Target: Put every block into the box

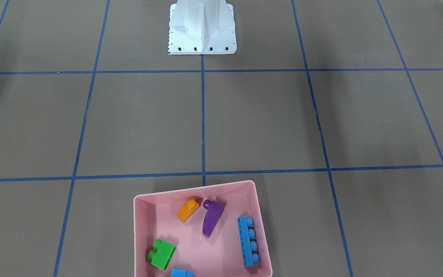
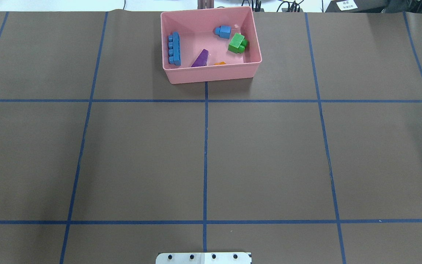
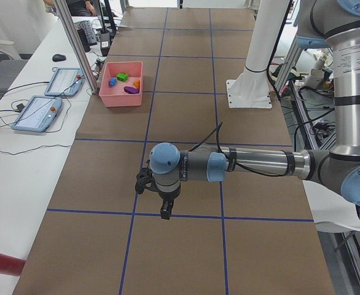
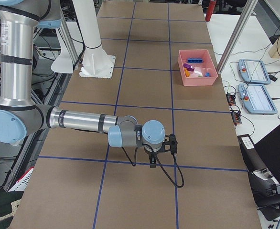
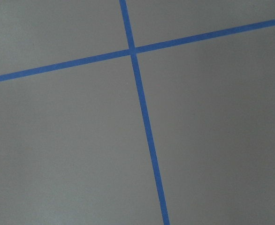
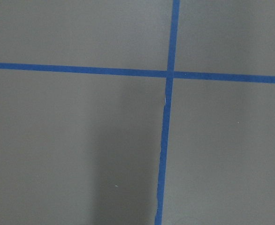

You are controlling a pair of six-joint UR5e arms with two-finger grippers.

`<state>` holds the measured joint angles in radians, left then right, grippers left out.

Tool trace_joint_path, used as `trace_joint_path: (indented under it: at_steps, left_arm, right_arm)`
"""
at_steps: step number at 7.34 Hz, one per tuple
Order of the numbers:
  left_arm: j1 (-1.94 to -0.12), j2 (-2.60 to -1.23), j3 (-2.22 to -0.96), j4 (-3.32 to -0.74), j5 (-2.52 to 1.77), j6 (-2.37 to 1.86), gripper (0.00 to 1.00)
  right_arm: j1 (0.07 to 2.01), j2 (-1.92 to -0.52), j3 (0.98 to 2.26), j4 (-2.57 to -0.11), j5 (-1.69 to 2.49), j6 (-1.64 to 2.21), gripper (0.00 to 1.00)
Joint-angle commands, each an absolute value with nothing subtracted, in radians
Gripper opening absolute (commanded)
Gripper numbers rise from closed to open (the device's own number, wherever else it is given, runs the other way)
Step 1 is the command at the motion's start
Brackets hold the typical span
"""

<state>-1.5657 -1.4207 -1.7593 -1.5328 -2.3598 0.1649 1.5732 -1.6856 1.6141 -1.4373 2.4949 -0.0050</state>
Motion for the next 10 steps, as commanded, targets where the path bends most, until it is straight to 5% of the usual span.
trace_joint_path:
  at_steps: [1, 6, 10]
  left_arm:
    - [-1.571, -1.436, -1.744, -1.532, -2.35, 0.164, 1.0]
    - [-1.571, -1.45, -1.733, -1.532, -2.35, 0.152, 1.0]
    - [-1.571, -1.457, -1.715, -1.532, -2.35, 0.152, 1.0]
  right_arm:
    - [1.585, -1.681, 1.623, -1.482, 2.513, -0.006, 1.0]
    - [1.636, -1.672, 1.804, -1.871, 2.351, -0.247, 1.0]
    - [1.637, -1.678, 1.778, -1.764, 2.344, -0.259, 1.0]
